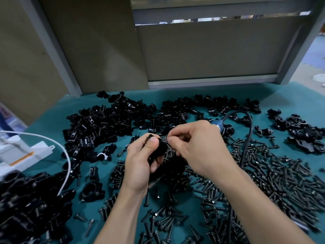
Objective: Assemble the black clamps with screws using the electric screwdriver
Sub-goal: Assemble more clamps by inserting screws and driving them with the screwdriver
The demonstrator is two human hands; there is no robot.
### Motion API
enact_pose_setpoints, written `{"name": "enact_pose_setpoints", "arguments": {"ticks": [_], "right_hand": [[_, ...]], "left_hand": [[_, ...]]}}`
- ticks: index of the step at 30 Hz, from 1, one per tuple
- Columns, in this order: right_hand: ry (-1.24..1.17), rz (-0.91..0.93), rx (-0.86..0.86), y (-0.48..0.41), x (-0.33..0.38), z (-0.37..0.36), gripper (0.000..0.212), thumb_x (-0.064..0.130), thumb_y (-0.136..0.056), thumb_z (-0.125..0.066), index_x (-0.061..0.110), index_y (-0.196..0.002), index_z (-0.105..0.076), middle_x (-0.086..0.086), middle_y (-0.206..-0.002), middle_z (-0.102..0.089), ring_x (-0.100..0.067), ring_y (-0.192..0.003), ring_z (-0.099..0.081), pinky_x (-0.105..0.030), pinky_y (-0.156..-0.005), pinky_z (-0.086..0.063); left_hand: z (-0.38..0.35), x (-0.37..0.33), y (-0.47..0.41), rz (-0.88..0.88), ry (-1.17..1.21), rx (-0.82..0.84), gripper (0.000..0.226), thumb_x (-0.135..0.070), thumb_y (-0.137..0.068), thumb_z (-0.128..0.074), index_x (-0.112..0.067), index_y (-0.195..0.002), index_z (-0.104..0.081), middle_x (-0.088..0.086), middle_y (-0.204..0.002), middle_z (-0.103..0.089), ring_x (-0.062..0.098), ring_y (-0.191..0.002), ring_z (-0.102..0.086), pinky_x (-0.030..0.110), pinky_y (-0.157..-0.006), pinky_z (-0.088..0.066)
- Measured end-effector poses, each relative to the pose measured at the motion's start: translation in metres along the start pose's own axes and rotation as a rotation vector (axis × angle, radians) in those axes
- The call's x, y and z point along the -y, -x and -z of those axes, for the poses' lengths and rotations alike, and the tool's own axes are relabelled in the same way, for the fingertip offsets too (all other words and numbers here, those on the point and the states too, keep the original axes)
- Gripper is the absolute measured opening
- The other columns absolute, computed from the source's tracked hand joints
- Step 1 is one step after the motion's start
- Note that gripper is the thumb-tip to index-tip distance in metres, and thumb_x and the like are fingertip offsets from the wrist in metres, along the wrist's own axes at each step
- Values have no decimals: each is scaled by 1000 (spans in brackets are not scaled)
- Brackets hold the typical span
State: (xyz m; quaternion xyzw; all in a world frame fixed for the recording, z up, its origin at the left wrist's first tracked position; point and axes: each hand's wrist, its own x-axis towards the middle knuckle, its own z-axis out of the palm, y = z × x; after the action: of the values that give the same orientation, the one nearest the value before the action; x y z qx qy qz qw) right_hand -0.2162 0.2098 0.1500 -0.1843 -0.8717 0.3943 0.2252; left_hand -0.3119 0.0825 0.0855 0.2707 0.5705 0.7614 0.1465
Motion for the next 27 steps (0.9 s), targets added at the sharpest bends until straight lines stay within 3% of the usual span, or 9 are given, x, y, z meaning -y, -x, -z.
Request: {"name": "enact_pose_setpoints", "arguments": {"ticks": [2, 5, 8, 10, 13, 16, 19, 23, 27], "right_hand": [[89, 32, 8, 0, 2, 1, 14, 24, -94, -72, 26, -82, -78, 7, -63, -70, -13, -62, -64, -31, -67, -57], [252, 105, 50, 0, 6, 2, 18, 23, -96, -65, 24, -81, -75, 1, -67, -70, -22, -67, -64, -38, -68, -56], [280, 87, 64, -2, 4, 1, 20, 22, -97, -63, 23, -80, -75, -2, -68, -70, -24, -69, -64, -39, -68, -57], [235, 48, 69, -4, 0, 3, 18, 23, -97, -66, 26, -83, -77, 3, -68, -71, -18, -69, -65, -34, -69, -58], [177, 10, 81, -5, -3, 3, 15, 25, -95, -71, 29, -82, -79, 13, -57, -65, -7, -60, -63, -17, -58, -51], [151, -7, 72, -2, -2, -6, 16, 26, -94, -71, 28, -79, -77, 10, -58, -67, -9, -60, -66, -28, -65, -58], [177, -49, 46, -2, -2, -10, 27, 36, -95, -69, 25, -70, -70, 4, -56, -64, -17, -59, -64, -35, -61, -57], [230, -42, 26, -2, -6, -13, 59, 55, -100, -53, 17, -55, -50, -1, -50, -51, -28, -59, -54, -36, -56, -41], [180, -71, 130, -1, -12, -13, 61, 56, -104, -43, 13, -63, -54, -5, -56, -56, -29, -60, -58, -37, -58, -45]], "left_hand": [[0, 2, 1, -3, -12, 20, 40, -31, -96, -57, 8, -91, -60, 14, -69, -56, 15, -46, -45, 16, -42, -33], [-1, 3, 2, -19, -45, 53, 24, -30, -96, -60, -10, -85, -69, 7, -71, -65, 11, -50, -52, 16, -43, -35], [-1, 2, 2, 7, -35, 61, 25, -44, -88, -66, -20, -84, -71, 12, -74, -69, 14, -51, -51, 19, -42, -35], [0, 2, 1, 30, -3, 58, 25, -46, -84, -67, -22, -84, -73, 14, -73, -69, 13, -50, -51, 19, -42, -36], [1, 3, -1, 36, 23, 72, 24, -43, -84, -71, -19, -85, -74, 8, -72, -65, 11, -52, -51, 19, -43, -38], [2, 3, -2, 24, 9, 70, 27, -42, -85, -72, -15, -86, -74, 3, -71, -62, 11, -52, -50, 19, -44, -40], [2, 2, -2, 26, -1, 57, 24, -44, -83, -73, -21, -85, -76, 4, -73, -65, 11, -52, -51, 19, -44, -40], [-1, 1, -1, 27, -3, 101, 26, -45, -84, -74, -20, -90, -78, 3, -75, -68, 10, -51, -53, 18, -44, -40], [0, 1, -1, 16, -61, 101, 23, -46, -83, -73, -24, -88, -78, -1, -73, -67, 10, -51, -54, 19, -44, -41]]}}
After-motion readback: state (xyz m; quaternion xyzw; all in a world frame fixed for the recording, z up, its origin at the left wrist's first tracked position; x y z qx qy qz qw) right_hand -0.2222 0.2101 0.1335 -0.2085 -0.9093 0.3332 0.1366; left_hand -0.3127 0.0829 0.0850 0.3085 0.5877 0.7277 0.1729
